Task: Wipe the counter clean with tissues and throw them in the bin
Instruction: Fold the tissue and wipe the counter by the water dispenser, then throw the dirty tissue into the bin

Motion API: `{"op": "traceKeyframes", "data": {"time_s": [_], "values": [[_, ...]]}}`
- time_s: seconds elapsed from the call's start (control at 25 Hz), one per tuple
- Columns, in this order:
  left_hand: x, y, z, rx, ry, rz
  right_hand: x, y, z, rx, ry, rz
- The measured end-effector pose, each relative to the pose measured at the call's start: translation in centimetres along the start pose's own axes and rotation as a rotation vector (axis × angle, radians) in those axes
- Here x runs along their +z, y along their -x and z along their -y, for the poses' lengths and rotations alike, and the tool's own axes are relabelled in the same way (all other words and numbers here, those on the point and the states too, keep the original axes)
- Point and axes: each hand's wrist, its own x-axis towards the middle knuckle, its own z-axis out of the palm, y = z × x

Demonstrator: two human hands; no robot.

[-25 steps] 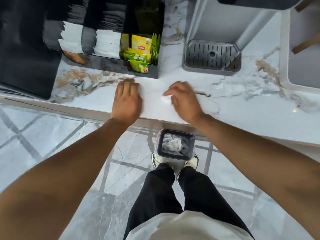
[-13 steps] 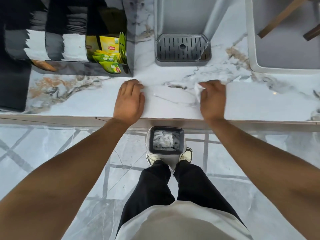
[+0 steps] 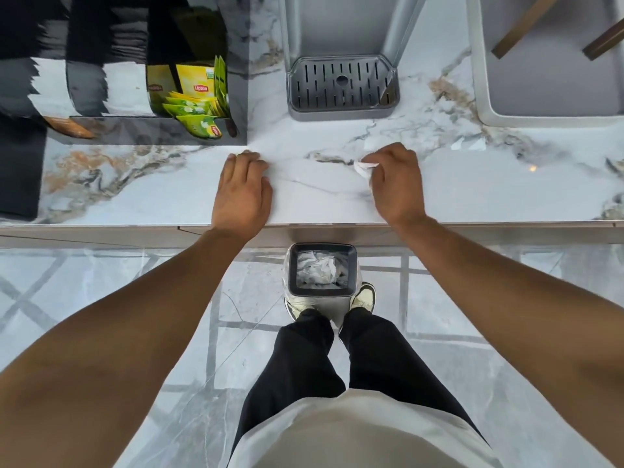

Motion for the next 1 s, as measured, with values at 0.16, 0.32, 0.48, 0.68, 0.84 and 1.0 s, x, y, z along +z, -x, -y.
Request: {"op": "traceKeyframes", "data": {"time_s": [0.16,0.32,0.48,0.68,0.84,1.0], "values": [[-0.4,-0.1,-0.4,-0.009,0.013,0.012,1.7,5.3,1.7,-0.233,-0.042,0.087],[-0.9,-0.3,-1.4,-0.032,0.046,0.02,1.8,10.0,1.2,-0.607,-0.031,0.485],[-1.2,-0.1,-1.3,-0.061,0.048,0.03,3.9,14.2,-1.4,0.017,-0.106,0.565],[-0.3,0.5,-1.7,-0.073,0.013,-0.014,8.1,14.8,-4.7,0.574,-0.139,0.501],[0.9,1.0,-1.4,-0.081,0.002,-0.109,11.4,15.1,-5.6,0.659,-0.157,0.492],[0.9,0.9,-1.6,-0.052,0.041,-0.188,14.0,15.6,-6.6,0.724,-0.166,0.495]]}}
